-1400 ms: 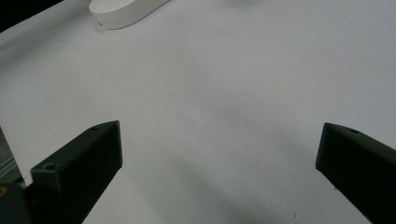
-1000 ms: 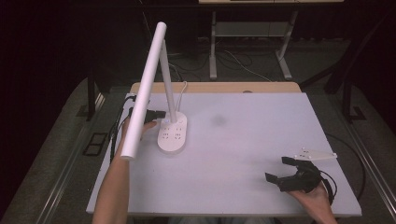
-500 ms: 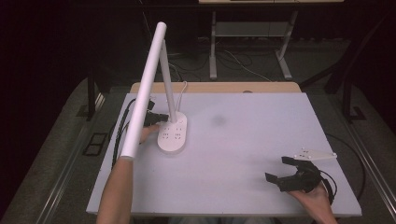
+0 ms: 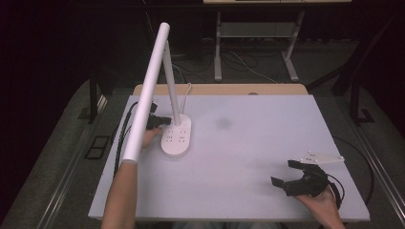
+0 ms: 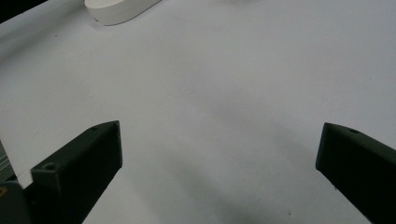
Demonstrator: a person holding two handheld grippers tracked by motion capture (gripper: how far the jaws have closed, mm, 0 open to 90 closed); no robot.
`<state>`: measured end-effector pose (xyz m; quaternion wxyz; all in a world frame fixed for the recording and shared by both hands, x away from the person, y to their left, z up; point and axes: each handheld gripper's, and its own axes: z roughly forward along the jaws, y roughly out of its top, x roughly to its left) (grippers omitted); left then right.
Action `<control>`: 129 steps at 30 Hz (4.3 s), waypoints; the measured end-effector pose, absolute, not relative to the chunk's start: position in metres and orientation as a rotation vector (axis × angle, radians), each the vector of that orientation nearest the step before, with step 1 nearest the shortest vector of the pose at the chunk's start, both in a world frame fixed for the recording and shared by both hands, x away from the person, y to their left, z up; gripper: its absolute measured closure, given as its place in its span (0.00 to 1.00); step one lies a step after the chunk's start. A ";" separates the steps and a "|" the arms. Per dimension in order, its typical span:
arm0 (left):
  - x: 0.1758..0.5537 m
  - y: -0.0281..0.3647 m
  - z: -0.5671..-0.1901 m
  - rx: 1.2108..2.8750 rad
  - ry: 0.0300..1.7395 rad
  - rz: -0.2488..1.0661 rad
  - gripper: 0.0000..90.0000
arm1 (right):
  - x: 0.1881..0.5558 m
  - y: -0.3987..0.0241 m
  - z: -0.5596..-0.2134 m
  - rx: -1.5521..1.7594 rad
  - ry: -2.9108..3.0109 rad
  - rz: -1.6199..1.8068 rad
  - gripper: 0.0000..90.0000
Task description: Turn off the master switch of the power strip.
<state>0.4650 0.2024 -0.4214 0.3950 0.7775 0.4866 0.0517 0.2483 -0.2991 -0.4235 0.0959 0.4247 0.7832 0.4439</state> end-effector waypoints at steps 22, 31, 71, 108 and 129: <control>0.460 0.189 -0.417 2.000 1.312 0.228 1.00 | 0.247 -0.296 -0.423 1.252 2.323 1.301 0.00; 0.459 0.187 -0.417 2.011 1.301 0.236 1.00 | 0.249 -0.297 -0.423 1.256 2.319 1.302 0.00; 0.445 0.216 -0.380 1.904 1.235 0.304 1.00 | 0.252 -0.299 -0.424 1.257 2.313 1.305 0.00; 0.358 0.247 -0.360 1.766 1.134 0.233 0.40 | 0.250 -0.300 -0.422 1.270 2.302 1.321 0.00; 0.296 0.224 -0.389 1.774 0.947 0.186 0.00 | 0.249 -0.300 -0.422 1.260 2.298 1.313 0.00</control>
